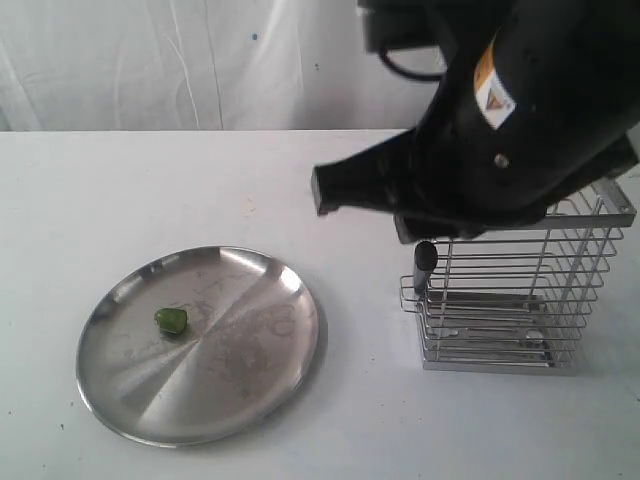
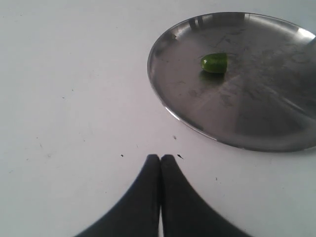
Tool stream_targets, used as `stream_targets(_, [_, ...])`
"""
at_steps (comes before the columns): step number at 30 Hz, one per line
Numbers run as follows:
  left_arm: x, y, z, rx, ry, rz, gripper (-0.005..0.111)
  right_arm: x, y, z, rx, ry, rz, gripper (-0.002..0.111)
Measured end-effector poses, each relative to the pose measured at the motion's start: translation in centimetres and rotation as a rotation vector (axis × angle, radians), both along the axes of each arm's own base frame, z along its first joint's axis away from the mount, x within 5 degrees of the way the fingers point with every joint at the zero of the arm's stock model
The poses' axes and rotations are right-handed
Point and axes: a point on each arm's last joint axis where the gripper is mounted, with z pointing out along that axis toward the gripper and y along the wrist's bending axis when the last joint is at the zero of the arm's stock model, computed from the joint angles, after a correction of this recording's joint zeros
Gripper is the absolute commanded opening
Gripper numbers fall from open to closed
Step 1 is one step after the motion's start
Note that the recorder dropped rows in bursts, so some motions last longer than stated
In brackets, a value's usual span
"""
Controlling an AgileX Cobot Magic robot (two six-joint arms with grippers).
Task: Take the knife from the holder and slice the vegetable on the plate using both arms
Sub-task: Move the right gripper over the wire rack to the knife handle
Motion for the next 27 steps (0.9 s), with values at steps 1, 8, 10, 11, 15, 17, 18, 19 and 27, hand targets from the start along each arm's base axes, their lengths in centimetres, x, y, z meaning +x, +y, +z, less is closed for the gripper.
stream_targets(1, [0.0, 0.0, 0.0, 0.0, 0.0, 0.0, 0.0, 0.4, -0.3, 0.4, 0.008, -0.017, -0.023, 0.055])
stream_targets(8, [0.1, 0.0, 0.2, -0.002, -0.022, 0.002, 0.0, 1.9, -0.9, -0.1, 0.09, 0.09, -0.14, 0.067])
stream_targets(10, [0.3, 0.0, 0.6, -0.007, -0.077, 0.009, 0.0, 2.4, 0.0, -1.2, 0.075, 0.136, -0.141, 0.067])
stream_targets(11, [0.4, 0.1, 0.9, -0.009, -0.104, 0.012, 0.0, 2.7, 0.3, -1.8, 0.063, 0.152, -0.139, 0.067])
stream_targets(15, [0.5, 0.1, 1.3, -0.014, -0.159, 0.018, 0.0, 3.9, 1.7, -4.3, -0.003, 0.212, -0.139, 0.067])
stream_targets(17, [0.6, 0.1, 1.4, -0.015, -0.166, 0.019, 0.0, 4.4, 2.1, -5.1, -0.028, 0.224, -0.139, 0.067])
stream_targets(18, [0.6, 0.1, 1.4, -0.015, -0.168, 0.019, 0.0, 4.5, 2.2, -5.4, -0.039, 0.225, -0.138, 0.067])
stream_targets(19, [0.6, 0.1, 1.4, -0.015, -0.168, 0.019, 0.0, 4.6, 2.2, -5.4, -0.046, 0.221, -0.138, 0.067])
stream_targets(27, [0.6, 0.1, 1.5, -0.015, -0.172, 0.019, 0.0, 5.1, 1.8, -5.4, -0.098, 0.165, -0.139, 0.067])
